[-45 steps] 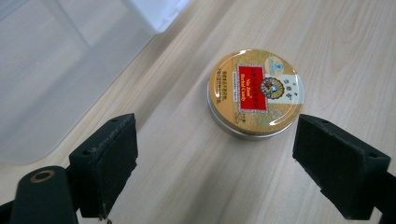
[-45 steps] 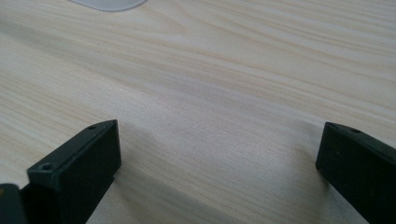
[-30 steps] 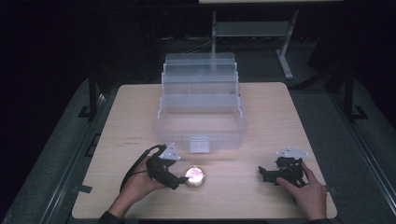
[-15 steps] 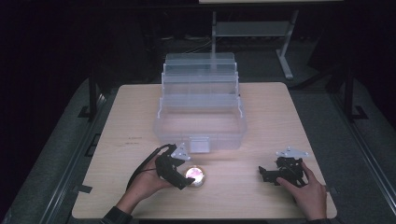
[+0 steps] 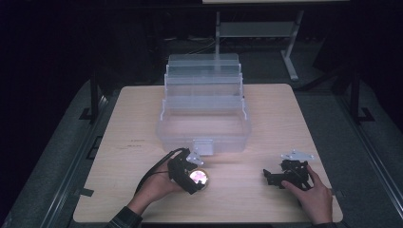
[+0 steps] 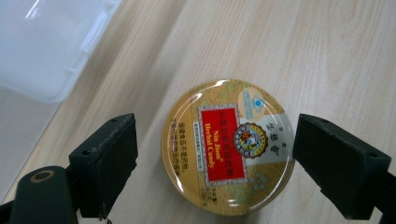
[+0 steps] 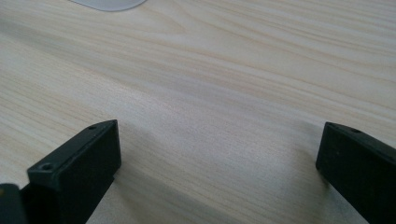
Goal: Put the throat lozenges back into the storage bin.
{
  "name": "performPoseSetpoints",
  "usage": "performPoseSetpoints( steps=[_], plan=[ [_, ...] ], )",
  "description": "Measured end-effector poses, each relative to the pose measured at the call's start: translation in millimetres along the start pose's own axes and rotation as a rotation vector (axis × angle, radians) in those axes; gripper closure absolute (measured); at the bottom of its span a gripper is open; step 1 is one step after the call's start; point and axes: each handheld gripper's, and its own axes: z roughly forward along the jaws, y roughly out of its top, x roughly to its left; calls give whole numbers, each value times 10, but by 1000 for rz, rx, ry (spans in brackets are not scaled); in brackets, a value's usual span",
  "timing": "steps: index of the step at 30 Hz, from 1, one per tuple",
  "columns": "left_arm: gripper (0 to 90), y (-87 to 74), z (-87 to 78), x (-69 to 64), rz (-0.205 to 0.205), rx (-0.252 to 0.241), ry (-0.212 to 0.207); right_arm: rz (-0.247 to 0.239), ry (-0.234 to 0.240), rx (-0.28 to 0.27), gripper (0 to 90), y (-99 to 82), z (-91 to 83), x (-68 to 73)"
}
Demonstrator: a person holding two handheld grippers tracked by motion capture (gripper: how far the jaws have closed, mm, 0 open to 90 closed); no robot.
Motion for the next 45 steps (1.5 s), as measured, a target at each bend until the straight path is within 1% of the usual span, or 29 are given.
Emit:
performPoseSetpoints(
  steps=[1, 2, 3, 4, 5, 7, 11, 15, 19, 22, 24, 31, 36, 40, 42, 45],
  plan=[
    [133, 15, 16, -4, -9, -4, -9, -1, 0, 0, 0, 0, 0, 0],
    [133, 15, 16, -4, -9, -4, -9, -1, 0, 0, 0, 0, 0, 0],
    [133, 22, 19, -2, 4, 8, -9, 0, 0, 0, 0, 0, 0, 0],
    [133, 26, 35, -10, 0, 9, -9, 0, 0, 0, 0, 0, 0, 0],
    [133, 31, 42, -12, 8, 21, -13, 0, 0, 0, 0, 0, 0, 0],
    [132, 40, 65, -21, 14, 28, -17, 0, 0, 0, 0, 0, 0, 0],
    [133, 54, 124, -38, 11, 45, -20, -1, 0, 0, 0, 0, 0, -1],
    [132, 58, 150, -39, 10, 56, -23, 0, 0, 0, 0, 0, 0, 0],
    [133, 82, 174, -47, 24, 85, -21, 0, 0, 0, 0, 0, 0, 0],
    [133, 91, 184, -54, 23, 90, -21, 0, 0, -1, 0, 0, 0, 0],
    [137, 103, 196, -59, 31, 110, -19, 0, 0, 0, 0, 0, 0, 0],
    [153, 111, 226, -60, 41, 143, -12, -1, 0, 0, 0, 0, 0, 0],
    [156, 111, 238, -65, 44, 154, -9, 1, 0, 0, 0, 0, 0, 0],
    [173, 110, 229, -60, 48, 157, -9, 0, 0, 0, 0, 0, 0, 0],
    [186, 106, 226, -54, 41, 153, -12, 0, 0, 0, 0, 0, 0, 0],
    [191, 104, 224, -51, 44, 154, -13, -1, 0, 0, 0, 0, 0, 0]
  ],
)
